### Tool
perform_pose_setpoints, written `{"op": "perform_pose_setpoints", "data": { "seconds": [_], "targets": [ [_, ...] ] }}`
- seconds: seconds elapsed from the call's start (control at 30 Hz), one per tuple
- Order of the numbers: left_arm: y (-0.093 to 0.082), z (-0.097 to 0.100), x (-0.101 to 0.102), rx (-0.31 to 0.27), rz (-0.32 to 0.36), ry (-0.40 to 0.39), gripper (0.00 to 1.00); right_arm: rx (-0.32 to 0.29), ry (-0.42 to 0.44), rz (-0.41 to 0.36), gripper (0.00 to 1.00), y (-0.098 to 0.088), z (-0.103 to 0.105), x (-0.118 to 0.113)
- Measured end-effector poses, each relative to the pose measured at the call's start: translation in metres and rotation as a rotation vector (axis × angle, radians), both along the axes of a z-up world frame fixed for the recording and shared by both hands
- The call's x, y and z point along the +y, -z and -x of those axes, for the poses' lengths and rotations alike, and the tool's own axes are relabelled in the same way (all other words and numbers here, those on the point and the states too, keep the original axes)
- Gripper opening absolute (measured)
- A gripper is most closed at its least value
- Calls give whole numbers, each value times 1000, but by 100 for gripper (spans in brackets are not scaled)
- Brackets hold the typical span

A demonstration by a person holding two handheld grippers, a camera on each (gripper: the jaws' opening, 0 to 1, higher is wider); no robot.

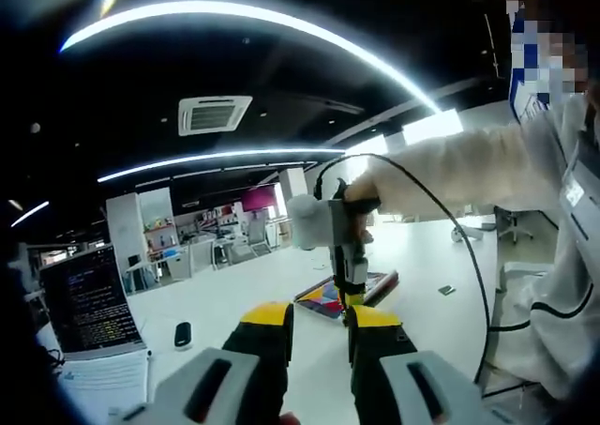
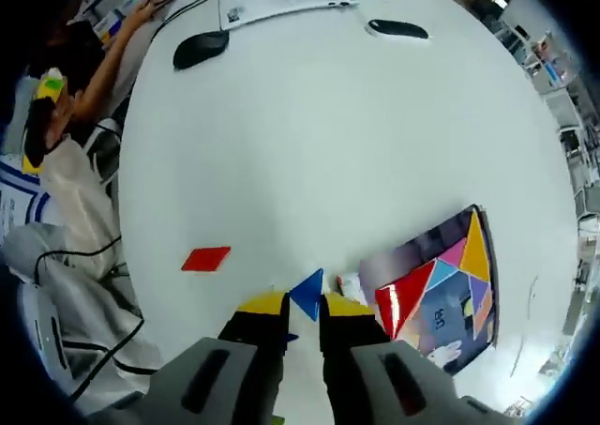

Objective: Pick up the tangram pieces one by one and place each piece onto its matching region on the pattern sheet, fitting the shapes together until the outline on the sheet is completely filled by the tangram pieces

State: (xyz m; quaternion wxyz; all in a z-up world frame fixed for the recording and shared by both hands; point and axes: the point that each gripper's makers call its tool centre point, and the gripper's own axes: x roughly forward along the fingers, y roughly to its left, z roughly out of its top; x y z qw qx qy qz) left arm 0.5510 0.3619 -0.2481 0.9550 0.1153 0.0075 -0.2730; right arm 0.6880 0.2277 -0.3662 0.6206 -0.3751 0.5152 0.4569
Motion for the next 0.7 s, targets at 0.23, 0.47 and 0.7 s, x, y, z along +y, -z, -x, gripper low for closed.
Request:
{"op": "perform_pose_setpoints", "data": {
  "seconds": [0.23,0.47,0.7],
  "targets": [
    [-1,0,3,-1,5,-5,25,-56,152,-3,15,-18,-45,-25],
    [-1,-1,3,3,4,-5,25,-69,273,-15,15,-9,-68,-37],
    [-1,-2,5,3,10,-11,25,0,559,-78,15,5,-84,-26]
  ]
}}
